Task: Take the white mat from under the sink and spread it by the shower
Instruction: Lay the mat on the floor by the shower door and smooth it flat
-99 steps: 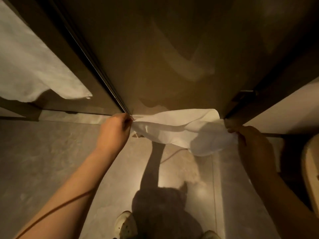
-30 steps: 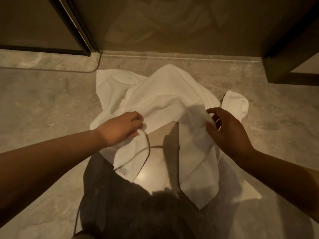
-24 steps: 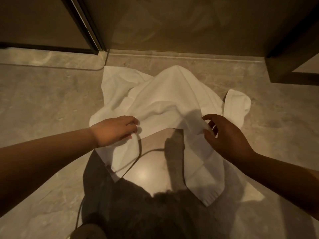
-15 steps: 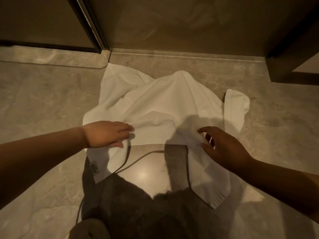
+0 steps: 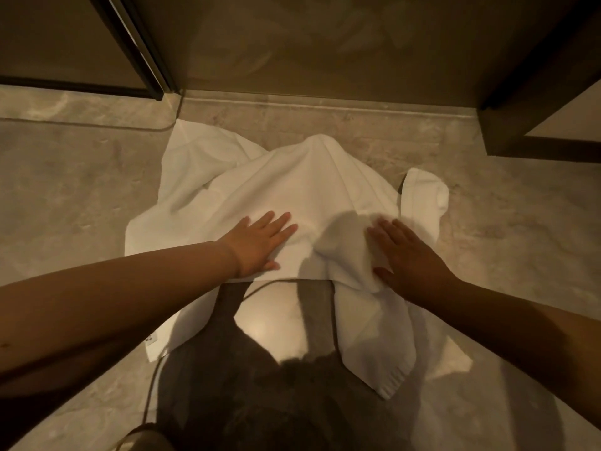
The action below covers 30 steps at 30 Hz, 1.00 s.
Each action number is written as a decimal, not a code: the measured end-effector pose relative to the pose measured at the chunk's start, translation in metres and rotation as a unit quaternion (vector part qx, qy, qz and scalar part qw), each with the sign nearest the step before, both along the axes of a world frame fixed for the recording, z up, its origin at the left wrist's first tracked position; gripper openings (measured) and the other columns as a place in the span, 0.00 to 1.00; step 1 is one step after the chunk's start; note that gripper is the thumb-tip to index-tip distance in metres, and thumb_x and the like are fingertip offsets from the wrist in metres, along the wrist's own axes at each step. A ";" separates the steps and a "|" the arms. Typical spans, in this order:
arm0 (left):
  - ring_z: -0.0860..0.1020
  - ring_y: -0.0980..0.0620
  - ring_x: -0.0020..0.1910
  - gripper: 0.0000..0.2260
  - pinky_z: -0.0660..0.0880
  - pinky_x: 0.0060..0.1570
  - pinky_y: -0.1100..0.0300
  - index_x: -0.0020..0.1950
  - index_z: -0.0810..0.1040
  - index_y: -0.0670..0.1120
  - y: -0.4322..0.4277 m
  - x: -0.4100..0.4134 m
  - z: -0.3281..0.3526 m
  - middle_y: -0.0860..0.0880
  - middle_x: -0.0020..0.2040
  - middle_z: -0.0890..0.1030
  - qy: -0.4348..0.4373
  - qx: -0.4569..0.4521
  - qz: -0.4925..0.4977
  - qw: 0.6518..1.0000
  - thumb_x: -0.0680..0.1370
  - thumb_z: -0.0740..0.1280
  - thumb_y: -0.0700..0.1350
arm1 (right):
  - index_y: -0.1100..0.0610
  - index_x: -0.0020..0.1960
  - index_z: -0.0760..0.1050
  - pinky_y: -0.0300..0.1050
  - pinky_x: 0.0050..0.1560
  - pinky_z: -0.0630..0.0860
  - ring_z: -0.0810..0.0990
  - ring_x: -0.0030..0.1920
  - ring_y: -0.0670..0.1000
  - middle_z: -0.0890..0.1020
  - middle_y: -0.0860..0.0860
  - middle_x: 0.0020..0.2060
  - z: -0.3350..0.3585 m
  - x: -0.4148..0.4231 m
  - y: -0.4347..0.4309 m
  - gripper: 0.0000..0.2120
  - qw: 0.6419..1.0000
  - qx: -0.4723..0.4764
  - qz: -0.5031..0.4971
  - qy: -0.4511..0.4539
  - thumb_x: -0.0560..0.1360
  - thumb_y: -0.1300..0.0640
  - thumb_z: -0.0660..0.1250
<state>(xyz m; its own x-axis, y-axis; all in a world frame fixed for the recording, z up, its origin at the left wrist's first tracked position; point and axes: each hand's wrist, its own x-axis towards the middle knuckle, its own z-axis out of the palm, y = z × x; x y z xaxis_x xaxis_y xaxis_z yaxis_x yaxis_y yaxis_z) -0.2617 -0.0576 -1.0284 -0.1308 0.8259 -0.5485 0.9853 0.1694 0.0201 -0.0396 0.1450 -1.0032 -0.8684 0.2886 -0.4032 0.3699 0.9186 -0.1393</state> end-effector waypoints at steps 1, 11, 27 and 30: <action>0.40 0.44 0.76 0.35 0.53 0.71 0.43 0.76 0.36 0.50 -0.002 0.000 -0.003 0.47 0.77 0.36 0.007 -0.013 -0.006 1.000 0.79 0.56 0.58 | 0.54 0.77 0.46 0.51 0.74 0.49 0.46 0.76 0.56 0.47 0.55 0.77 -0.002 0.000 0.003 0.36 1.000 0.001 0.002 -0.008 0.77 0.47 0.61; 0.31 0.43 0.72 0.44 0.48 0.71 0.41 0.70 0.25 0.51 -0.044 -0.013 -0.017 0.46 0.74 0.28 0.059 -0.033 -0.084 0.994 0.75 0.56 0.66 | 0.50 0.76 0.48 0.57 0.73 0.54 0.40 0.75 0.59 0.40 0.51 0.76 -0.015 0.022 0.047 0.28 0.997 0.015 -0.010 -0.069 0.79 0.51 0.55; 0.33 0.44 0.74 0.35 0.38 0.71 0.42 0.74 0.33 0.51 0.055 0.036 -0.008 0.46 0.76 0.34 -0.020 0.123 -0.114 0.986 0.78 0.50 0.64 | 0.62 0.75 0.51 0.55 0.73 0.53 0.55 0.74 0.62 0.57 0.61 0.74 -0.007 0.015 0.056 0.26 0.992 0.097 0.075 -0.014 0.79 0.62 0.53; 0.34 0.43 0.74 0.37 0.39 0.71 0.40 0.75 0.35 0.52 0.079 0.060 -0.013 0.47 0.77 0.35 -0.012 0.091 -0.103 0.990 0.77 0.54 0.64 | 0.60 0.76 0.48 0.52 0.72 0.46 0.50 0.75 0.59 0.54 0.59 0.76 -0.005 0.018 0.063 0.27 0.989 0.119 0.090 -0.021 0.79 0.61 0.53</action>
<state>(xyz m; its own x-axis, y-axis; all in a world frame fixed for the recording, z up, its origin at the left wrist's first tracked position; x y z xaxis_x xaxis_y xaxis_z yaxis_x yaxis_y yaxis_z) -0.2015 0.0216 -1.0417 0.0627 0.9187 -0.3898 0.9974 -0.0443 0.0560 -0.0217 0.2080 -1.0080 -0.8981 0.2228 -0.3792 0.1990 0.9748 0.1012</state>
